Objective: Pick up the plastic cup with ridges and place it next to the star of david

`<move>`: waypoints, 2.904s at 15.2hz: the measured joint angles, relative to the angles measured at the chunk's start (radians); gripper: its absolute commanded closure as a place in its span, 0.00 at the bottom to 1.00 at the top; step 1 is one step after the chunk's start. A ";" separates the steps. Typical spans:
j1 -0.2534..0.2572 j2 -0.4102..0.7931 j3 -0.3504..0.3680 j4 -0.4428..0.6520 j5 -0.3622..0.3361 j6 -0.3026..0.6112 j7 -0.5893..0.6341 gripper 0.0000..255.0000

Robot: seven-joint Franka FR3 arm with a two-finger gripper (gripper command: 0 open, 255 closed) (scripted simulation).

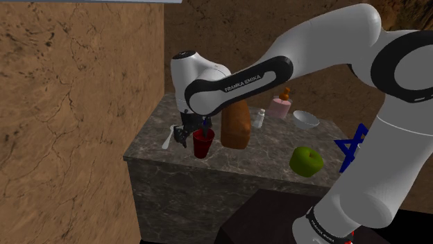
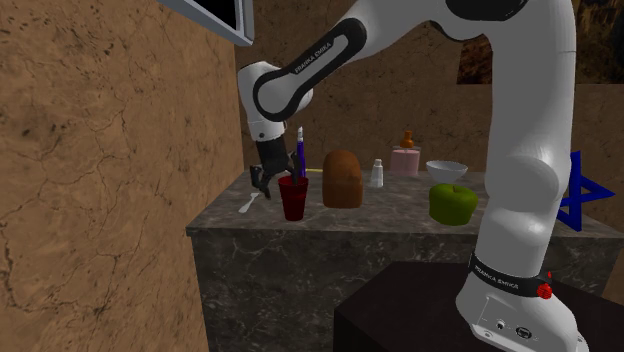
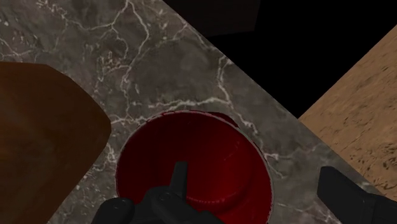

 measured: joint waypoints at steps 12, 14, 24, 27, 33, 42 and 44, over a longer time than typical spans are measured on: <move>0.000 0.004 -0.001 -0.007 -0.003 0.011 0.002 1.00; 0.000 0.004 -0.001 -0.007 -0.003 0.011 0.002 1.00; -0.004 -0.035 0.003 0.030 0.020 -0.059 -0.021 1.00; -0.006 -0.051 0.004 0.050 0.029 -0.092 -0.032 1.00; -0.006 -0.079 0.007 0.101 0.046 -0.167 -0.048 1.00; -0.006 -0.108 0.010 0.189 0.063 -0.280 -0.069 1.00; -0.006 -0.109 0.009 0.215 0.064 -0.307 -0.074 1.00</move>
